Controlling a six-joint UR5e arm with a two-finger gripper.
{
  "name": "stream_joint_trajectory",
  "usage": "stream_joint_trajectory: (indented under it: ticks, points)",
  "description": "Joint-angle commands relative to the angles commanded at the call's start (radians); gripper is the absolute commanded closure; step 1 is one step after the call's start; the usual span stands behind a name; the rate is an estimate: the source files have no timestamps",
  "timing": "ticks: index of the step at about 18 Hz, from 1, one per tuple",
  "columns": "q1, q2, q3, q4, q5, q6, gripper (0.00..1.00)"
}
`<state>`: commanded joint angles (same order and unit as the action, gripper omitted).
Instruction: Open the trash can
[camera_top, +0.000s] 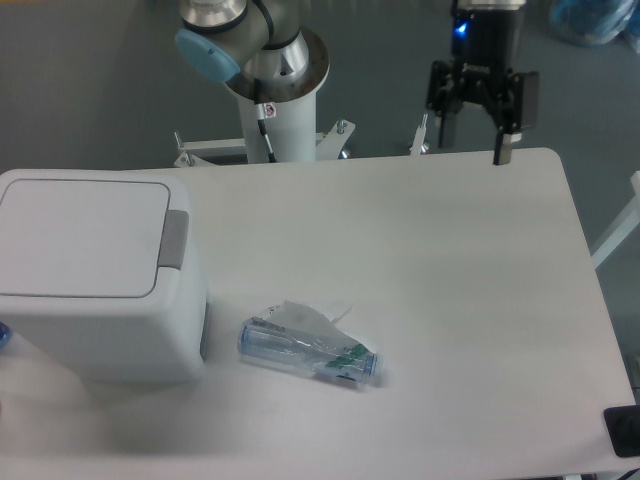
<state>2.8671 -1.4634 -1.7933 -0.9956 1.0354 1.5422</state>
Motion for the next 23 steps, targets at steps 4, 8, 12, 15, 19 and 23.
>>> stream_joint_trajectory:
  ticks: [4, 8, 12, 15, 19, 23]
  points:
    - [-0.066, 0.012, 0.000, 0.000, -0.002, -0.157, 0.00]
    - [-0.143, 0.015, 0.003, -0.002, 0.000, -0.291, 0.00]
    - [-0.221, 0.012, 0.003, 0.053, -0.002, -0.532, 0.00]
    - [-0.290, -0.001, 0.003, 0.113, -0.002, -0.727, 0.00]
    - [-0.345, -0.018, 0.005, 0.135, -0.002, -0.881, 0.00]
    - [-0.396, -0.047, 0.005, 0.135, -0.002, -0.962, 0.00]
